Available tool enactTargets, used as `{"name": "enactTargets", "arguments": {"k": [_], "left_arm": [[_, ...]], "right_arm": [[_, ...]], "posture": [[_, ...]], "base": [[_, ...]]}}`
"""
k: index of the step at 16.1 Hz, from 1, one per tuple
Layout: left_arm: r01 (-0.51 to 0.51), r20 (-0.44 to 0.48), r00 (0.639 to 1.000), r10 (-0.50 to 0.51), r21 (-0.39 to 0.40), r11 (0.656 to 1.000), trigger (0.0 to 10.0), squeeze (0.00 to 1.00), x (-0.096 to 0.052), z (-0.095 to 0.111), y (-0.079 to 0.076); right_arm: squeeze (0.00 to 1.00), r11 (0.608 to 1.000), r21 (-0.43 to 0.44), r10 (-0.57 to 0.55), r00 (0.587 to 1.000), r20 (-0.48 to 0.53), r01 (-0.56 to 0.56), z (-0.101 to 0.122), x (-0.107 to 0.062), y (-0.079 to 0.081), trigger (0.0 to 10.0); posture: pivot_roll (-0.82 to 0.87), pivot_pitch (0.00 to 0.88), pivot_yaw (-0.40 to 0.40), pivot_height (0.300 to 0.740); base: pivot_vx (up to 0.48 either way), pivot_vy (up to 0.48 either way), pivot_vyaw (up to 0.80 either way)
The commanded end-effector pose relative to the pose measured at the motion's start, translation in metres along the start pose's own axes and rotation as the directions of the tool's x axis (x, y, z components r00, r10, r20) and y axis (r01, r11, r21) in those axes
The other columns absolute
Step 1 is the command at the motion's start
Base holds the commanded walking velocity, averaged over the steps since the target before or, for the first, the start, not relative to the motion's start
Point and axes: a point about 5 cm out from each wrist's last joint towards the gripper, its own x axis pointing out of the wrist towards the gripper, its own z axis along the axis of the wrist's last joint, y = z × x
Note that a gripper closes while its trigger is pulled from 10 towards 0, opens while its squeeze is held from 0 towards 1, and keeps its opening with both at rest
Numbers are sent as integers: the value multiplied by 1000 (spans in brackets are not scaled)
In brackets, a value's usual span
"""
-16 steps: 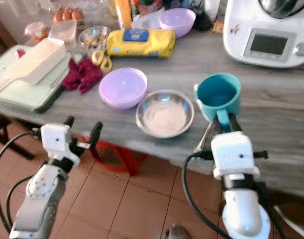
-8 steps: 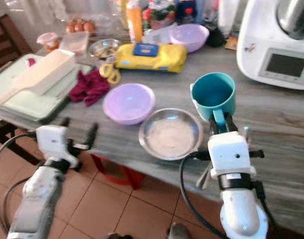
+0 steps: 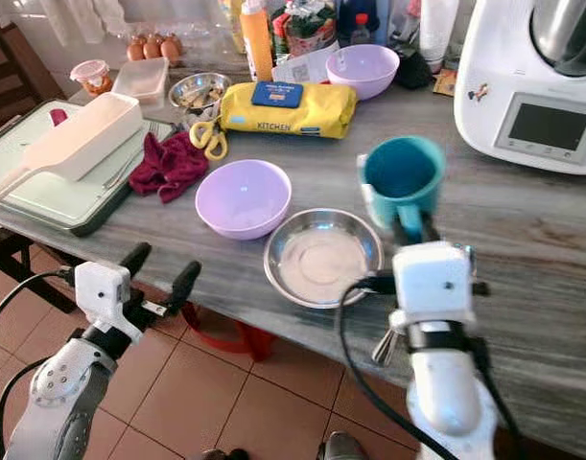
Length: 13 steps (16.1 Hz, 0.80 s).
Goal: Setting the table
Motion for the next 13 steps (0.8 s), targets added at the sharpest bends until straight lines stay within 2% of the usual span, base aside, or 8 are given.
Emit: {"name": "enactTargets", "arguments": {"k": [1, 4, 6, 10, 13], "left_arm": [[41, -21, 999, -41, -22, 999, 10000, 0, -5, -3, 0], [84, -25, 996, -84, -15, 996, 10000, 0, -8, -1, 2], [77, -23, 997, -77, -7, 997, 10000, 0, -8, 2, 7], [82, -30, 996, -83, -18, 996, 10000, 0, -12, 0, 2], [84, -32, 996, -84, -17, 996, 10000, 0, -12, 1, 1]], "right_arm": [[0, 998, 54, 32, 999, 6, -33, 2, 3, 5, 10000], [0, 995, 87, 43, 999, 10, -44, 3, 16, 0, 10000], [0, 995, 86, 47, 999, -1, -46, -3, 29, -9, 10000], [0, 991, 116, 75, 997, -18, -72, -10, 37, -13, 10000], [0, 987, 124, 108, 994, -15, -106, -15, 50, -18, 10000]], "posture": [[-183, 190, 104, 740], [-169, 198, 113, 740], [-156, 205, 113, 740], [-148, 212, 112, 740], [-134, 216, 118, 740]], "base": [[0, 0, 0], [0, 0, 0], [0, 0, 0], [0, 0, 0], [0, 0, 0]]}}
